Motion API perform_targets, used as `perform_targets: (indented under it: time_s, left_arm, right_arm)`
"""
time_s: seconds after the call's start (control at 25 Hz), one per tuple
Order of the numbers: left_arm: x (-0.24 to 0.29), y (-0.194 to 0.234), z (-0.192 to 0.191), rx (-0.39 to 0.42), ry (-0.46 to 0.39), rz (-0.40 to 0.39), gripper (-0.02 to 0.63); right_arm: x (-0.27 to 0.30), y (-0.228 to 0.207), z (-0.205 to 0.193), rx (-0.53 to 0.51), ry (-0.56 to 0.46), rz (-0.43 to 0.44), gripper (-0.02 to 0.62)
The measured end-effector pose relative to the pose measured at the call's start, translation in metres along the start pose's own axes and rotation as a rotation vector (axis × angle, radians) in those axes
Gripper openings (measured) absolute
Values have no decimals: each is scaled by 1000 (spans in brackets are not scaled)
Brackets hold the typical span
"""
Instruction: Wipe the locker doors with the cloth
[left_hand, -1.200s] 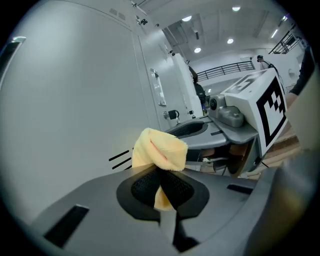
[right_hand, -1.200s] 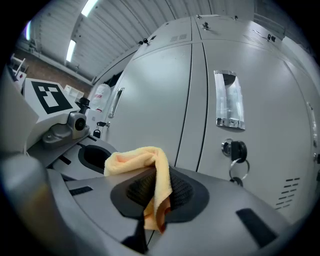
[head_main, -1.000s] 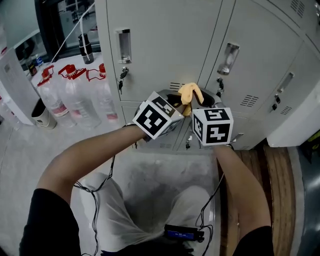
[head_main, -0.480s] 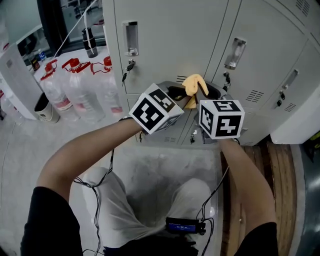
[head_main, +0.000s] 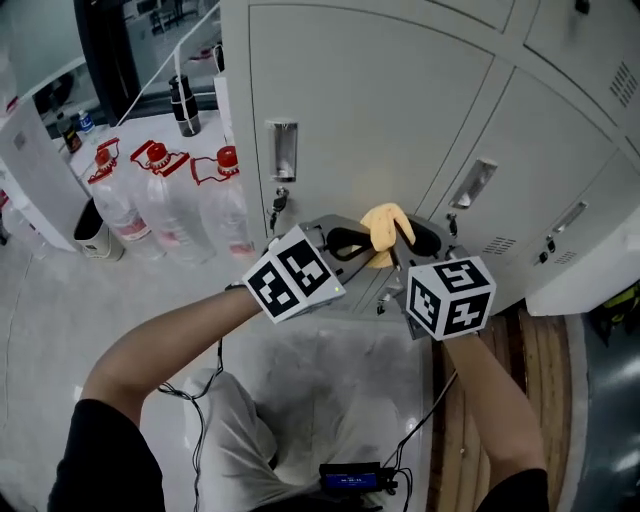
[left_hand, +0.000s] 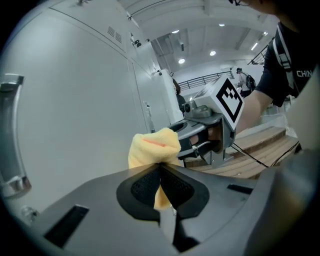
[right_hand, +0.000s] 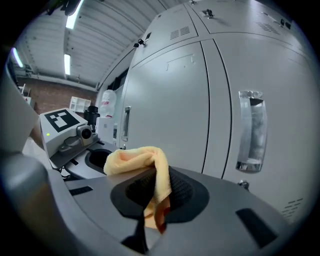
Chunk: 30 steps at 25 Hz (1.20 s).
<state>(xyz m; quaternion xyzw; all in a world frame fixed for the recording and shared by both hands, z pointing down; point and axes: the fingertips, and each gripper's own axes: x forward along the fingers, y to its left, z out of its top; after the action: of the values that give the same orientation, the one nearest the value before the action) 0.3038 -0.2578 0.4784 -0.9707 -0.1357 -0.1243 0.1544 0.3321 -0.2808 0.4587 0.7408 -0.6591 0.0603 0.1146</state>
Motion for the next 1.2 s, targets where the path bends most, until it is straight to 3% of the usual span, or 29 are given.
perform_targets:
  time_s: [0.2,0.36,0.44,0.56,0.68,0.76,0.88,1.0,1.2]
  left_arm:
    - [-32,11,56,-99,27,-30,20]
    - [-69,34,116,-294,38,26,20]
    - [-90,44,149,-349,50,70,20]
    - [-120,50,202,-378,70,133,20]
    - [-151,41,250,-348,106,171,20]
    - [-172,29,275,-352,126,197,20]
    - [-197,0,302,-462,113,268,20]
    - [-214,-46,319,-549,70,320,20]
    - [-227,-87,335,-482,87,323,20]
  right_arm:
    - [-24,-1,52,81,87,27,63]
    - [-56,-12,115,159,128,13,63]
    - [-75,-19,150,200,139,1,63]
    - [-107,-26,200,237,161,-9,63]
    - [-145,-27,242,267,175,-4,63]
    - [-173,-25,263,220,186,5,63]
    - [-217,-12,276,48,217,-1,63]
    - [-255,11,278,38,208,25,63]
    - [-301,21,284,59,173,50,63]
